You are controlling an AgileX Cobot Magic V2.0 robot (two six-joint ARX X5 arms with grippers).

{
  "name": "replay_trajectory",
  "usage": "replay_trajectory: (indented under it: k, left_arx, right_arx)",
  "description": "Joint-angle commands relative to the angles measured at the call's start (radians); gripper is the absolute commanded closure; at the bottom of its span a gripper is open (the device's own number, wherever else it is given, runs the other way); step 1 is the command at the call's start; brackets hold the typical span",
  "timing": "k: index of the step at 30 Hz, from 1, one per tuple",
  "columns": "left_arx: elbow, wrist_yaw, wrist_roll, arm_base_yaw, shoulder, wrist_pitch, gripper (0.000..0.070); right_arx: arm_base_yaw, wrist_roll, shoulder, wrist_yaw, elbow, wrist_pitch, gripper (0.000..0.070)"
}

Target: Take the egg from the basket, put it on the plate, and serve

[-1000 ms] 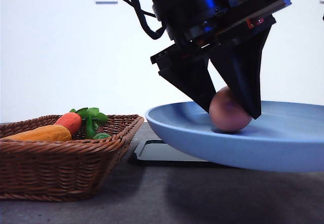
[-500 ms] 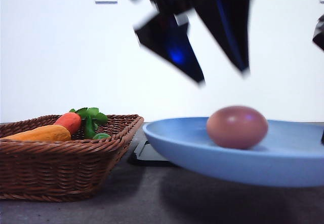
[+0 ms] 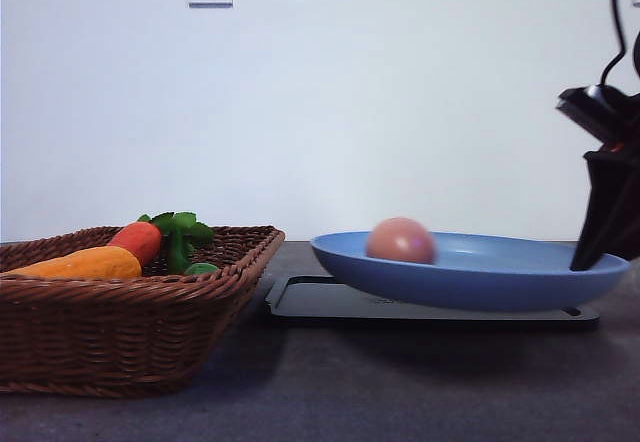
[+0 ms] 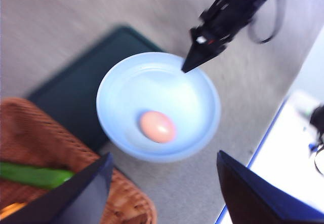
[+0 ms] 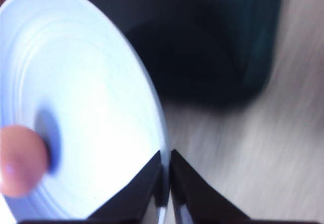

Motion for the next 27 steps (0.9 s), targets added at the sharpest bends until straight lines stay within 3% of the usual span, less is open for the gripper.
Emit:
replay_trajectory:
  k: [1, 15, 17, 23, 27]
  left_arx:
    - [0.015, -0.002, -0.001, -0.003, -0.038, 0.000, 0.0278]
    - [0.015, -0.002, -0.062, 0.001, -0.285, -0.027, 0.0278]
    - [0.015, -0.002, -0.065, 0.001, -0.291, -0.039, 0.0278]
    - [0.015, -0.002, -0.066, 0.001, -0.289, -0.068, 0.0278]
    - [0.015, -0.002, -0.066, 0.001, -0.278, -0.066, 0.0278]
  right_arx:
    - [-0.002, -0.011, 0.063, -0.007, 0.054, 0.018, 0.0700]
    - [-0.008, 0.009, 0.363, 0.021, 0.272, 0.107, 0.0700]
    - [-0.009, 0.011, 0.365, 0.029, 0.273, 0.109, 0.0672]
    - [-0.010, 0.012, 0.365, 0.023, 0.273, 0.107, 0.0476]
    - [-0.019, 0.011, 0.346, 0.018, 0.274, 0.088, 0.0476]
